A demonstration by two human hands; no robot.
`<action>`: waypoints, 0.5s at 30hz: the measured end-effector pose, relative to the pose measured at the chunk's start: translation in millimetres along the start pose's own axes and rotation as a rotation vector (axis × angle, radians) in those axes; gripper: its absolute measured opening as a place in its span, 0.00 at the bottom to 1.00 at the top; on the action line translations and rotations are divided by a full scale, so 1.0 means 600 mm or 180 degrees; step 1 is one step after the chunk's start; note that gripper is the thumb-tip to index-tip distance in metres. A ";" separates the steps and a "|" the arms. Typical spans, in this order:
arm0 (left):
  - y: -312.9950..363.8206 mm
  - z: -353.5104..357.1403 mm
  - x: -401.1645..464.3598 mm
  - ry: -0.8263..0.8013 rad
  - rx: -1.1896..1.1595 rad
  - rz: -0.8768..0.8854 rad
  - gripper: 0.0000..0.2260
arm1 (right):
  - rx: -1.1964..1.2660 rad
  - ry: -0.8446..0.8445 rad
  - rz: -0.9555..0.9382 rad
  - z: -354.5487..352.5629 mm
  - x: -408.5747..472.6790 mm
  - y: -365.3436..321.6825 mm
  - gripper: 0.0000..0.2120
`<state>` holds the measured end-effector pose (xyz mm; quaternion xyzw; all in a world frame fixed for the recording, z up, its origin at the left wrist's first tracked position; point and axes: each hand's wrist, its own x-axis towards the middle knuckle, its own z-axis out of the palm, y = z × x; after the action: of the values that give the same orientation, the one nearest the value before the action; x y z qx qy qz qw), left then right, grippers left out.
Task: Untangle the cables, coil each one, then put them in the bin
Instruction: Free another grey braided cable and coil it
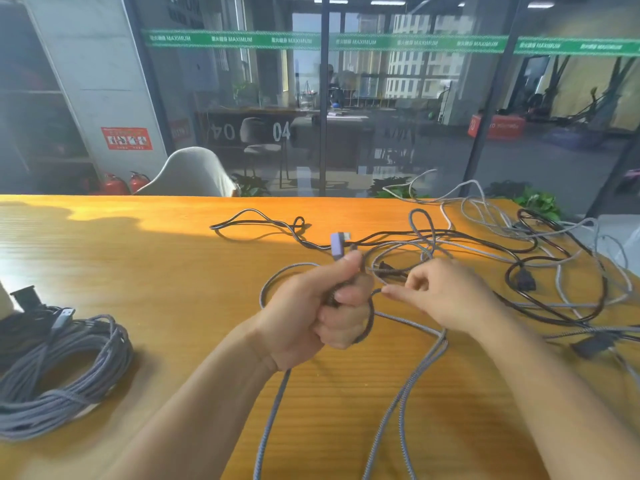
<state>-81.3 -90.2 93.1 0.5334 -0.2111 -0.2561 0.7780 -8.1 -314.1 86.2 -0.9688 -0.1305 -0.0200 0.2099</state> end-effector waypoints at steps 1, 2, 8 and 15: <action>-0.005 0.005 0.004 -0.0004 0.0169 -0.0068 0.20 | -0.0518 0.0500 0.0071 -0.002 -0.003 -0.013 0.31; -0.007 0.008 0.006 -0.0011 0.0296 -0.0105 0.20 | -0.0814 0.0902 0.0098 -0.003 -0.005 -0.019 0.35; -0.011 0.006 0.005 0.0243 0.1402 -0.0171 0.20 | 0.0445 0.1201 -0.0192 0.006 -0.010 -0.023 0.30; -0.032 -0.013 0.023 0.1019 0.2106 -0.0185 0.23 | 0.2437 -0.0401 -0.0357 -0.007 -0.024 -0.028 0.13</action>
<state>-69.5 -99.1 73.1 0.7952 -0.1428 -0.1093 0.5790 -26.6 -304.5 95.7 -0.8110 -0.1939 0.0783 0.5464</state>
